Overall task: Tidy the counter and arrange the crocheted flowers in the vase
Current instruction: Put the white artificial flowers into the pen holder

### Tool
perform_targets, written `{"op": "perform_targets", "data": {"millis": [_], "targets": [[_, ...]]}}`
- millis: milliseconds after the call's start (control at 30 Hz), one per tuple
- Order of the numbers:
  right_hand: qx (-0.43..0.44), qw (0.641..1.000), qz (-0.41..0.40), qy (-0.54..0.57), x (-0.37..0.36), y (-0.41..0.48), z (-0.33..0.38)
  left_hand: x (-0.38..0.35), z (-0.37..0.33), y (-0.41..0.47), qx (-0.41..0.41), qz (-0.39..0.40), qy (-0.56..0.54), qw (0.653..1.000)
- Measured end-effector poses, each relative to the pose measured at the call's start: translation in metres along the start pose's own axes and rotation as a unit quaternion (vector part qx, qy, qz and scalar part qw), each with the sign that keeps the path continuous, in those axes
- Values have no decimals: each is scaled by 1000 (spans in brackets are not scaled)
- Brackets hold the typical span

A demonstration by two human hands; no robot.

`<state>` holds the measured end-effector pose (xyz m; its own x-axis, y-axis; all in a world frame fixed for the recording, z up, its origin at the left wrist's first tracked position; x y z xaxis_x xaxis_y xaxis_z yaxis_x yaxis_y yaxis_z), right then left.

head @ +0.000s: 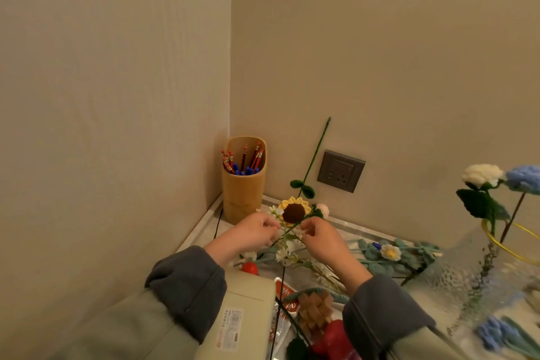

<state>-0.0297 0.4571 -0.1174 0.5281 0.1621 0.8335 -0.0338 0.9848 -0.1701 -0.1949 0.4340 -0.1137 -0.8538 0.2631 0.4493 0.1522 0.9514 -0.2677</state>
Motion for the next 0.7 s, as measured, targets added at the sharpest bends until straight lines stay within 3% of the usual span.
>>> {"op": "perform_targets", "data": {"millis": [200,367,567,700], "targets": [[-15,997,47,-52,-18,-1,-24,-29,15,10,35,73,61,995],[-11,999,38,17,-19,1,-22,-30,15,19,35,62,80,994],[-27,995,87,-29,-31,0,-24,-24,18,25,31,28,200,979],[-6,993,116,22,-30,-2,-16,-25,17,26,27,34,169,985]]}}
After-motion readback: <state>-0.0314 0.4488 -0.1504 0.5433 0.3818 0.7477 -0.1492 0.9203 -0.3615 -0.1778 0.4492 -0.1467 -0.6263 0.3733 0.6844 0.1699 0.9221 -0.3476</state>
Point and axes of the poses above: each hand's wrist, its own y-axis towards the middle knuckle, its own x-axis out of the back of the hand, z = x × y, the point moved 6 cm from there along y, towards the middle knuckle, and after that the axes turned 4 degrees about -x, right-handed, at the moved point
